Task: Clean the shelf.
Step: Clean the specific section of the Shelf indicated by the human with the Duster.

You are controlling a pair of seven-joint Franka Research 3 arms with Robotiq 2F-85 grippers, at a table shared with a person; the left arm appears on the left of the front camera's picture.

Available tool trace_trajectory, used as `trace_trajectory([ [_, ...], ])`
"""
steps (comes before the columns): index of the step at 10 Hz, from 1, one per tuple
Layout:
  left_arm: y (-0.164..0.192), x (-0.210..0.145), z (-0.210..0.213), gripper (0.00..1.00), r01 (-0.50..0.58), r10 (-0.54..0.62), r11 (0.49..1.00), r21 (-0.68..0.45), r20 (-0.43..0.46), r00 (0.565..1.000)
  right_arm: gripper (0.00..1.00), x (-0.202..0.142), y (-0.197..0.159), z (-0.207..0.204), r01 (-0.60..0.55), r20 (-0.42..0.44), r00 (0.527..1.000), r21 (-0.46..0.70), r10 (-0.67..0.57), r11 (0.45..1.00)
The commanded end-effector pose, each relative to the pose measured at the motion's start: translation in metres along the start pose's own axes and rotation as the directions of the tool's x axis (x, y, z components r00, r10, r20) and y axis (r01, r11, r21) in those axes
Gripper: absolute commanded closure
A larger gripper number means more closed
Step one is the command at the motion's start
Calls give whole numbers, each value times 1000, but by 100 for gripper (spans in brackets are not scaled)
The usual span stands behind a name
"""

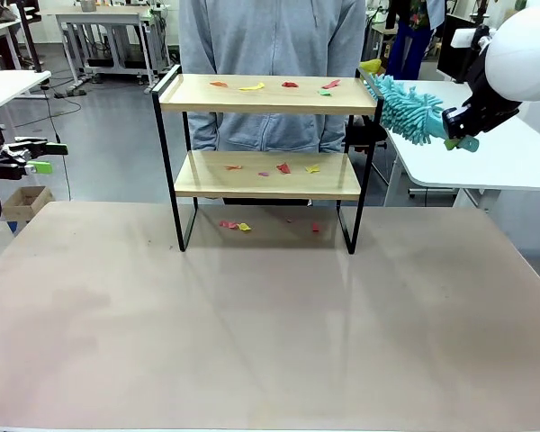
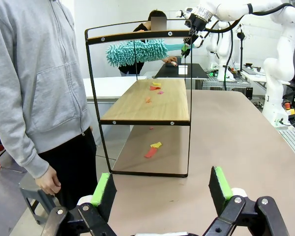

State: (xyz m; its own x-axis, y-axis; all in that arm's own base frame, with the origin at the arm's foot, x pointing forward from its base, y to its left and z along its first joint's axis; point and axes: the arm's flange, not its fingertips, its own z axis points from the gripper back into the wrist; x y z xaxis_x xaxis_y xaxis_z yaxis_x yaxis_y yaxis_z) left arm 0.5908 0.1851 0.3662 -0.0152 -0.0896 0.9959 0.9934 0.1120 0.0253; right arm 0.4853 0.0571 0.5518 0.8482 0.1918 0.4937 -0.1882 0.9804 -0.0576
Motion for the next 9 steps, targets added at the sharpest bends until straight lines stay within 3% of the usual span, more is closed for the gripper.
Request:
trace_trajectory([
  [1, 0, 2, 0, 0, 4, -4, 1000, -1, 0, 1000, 87, 0, 0, 0, 0, 0, 1000, 0, 0, 1000],
  [4, 0, 2, 0, 0, 4, -4, 1000, -1, 0, 1000, 87, -27, -35, 54, -82, -86, 993, -7, 81, 997],
  [6, 0, 2, 0, 0, 4, -4, 1000, -1, 0, 1000, 87, -52, -56, 92, -178, -204, 964, -23, 170, 984],
  [8, 0, 2, 0, 0, 4, -4, 1000, -1, 0, 1000, 87, -74, -68, 117, -277, -332, 909, -24, 254, 961],
  [9, 0, 2, 0, 0, 4, -4, 1000, -1, 0, 1000, 87, -89, -68, 127, -355, -394, 858, 9, 330, 935],
])
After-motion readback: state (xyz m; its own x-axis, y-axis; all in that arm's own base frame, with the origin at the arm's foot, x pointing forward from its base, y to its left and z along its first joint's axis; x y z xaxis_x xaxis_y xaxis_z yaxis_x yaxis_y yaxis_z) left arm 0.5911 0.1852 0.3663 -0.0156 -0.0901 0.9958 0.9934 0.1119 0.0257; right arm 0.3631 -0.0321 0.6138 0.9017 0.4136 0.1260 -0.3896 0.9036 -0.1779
